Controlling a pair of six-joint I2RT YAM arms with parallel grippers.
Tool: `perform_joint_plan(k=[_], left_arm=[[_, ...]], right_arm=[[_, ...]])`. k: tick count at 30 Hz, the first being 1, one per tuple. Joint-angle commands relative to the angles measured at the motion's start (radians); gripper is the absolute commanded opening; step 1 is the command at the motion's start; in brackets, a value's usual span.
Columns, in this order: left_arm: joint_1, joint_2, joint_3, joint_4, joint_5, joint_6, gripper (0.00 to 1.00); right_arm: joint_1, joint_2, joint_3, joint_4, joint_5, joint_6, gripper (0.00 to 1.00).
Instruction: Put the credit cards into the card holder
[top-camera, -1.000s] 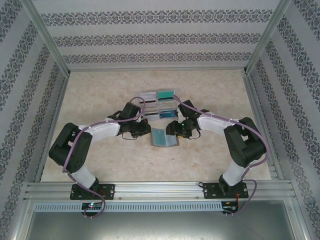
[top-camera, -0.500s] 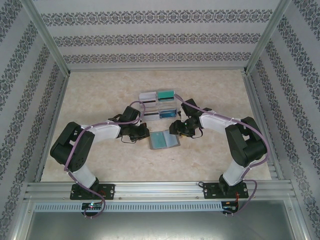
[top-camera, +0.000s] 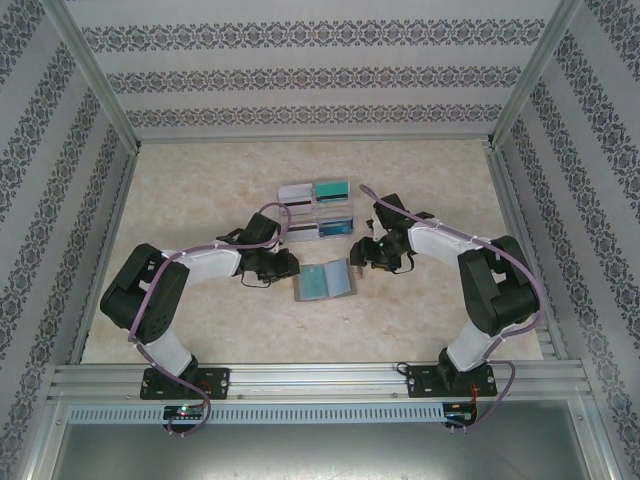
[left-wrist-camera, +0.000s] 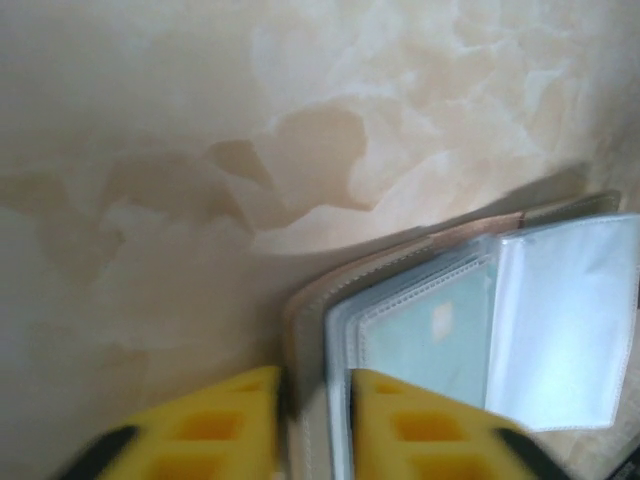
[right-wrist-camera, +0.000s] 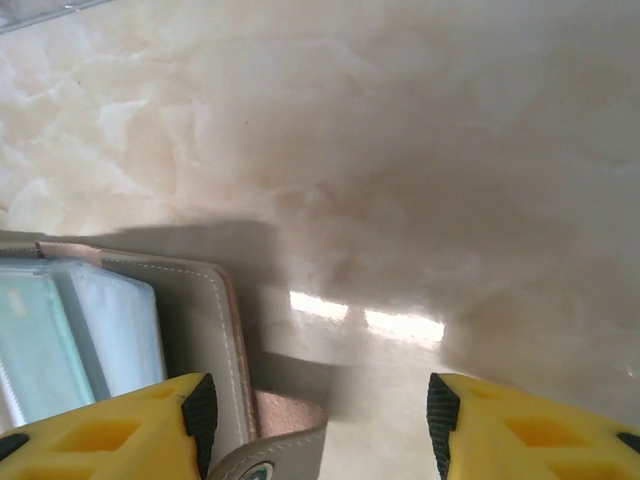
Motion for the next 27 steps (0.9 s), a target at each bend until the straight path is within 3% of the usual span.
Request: perform_joint_plan(k=[1,7,20,27], left_arm=[[0.012,-0.026,0.019,-0.066,-0.040,0.009,0.43],[0.013,-0.076,0.054,-0.136,-0.079,0.025,0.61],[0.023,-0.142,0.136,-0.234,-0.162,0.073,0.63],[0.128,-0.129,0.171,-0.188,-0.138,0.056,0.62]], right_arm=[[-0.008,-0.055,0.016,-0.040,0.007,-0.018,0.60],[-0.021,-0.069,0.071,-0.064,0.021,-0.055,0.60],[-0.077,-0.040,0.173,-0.036,-0.024,-0.094,0.60],[-0.079,0.002,0.324,-0.010,0.068,-0.231,0.61]])
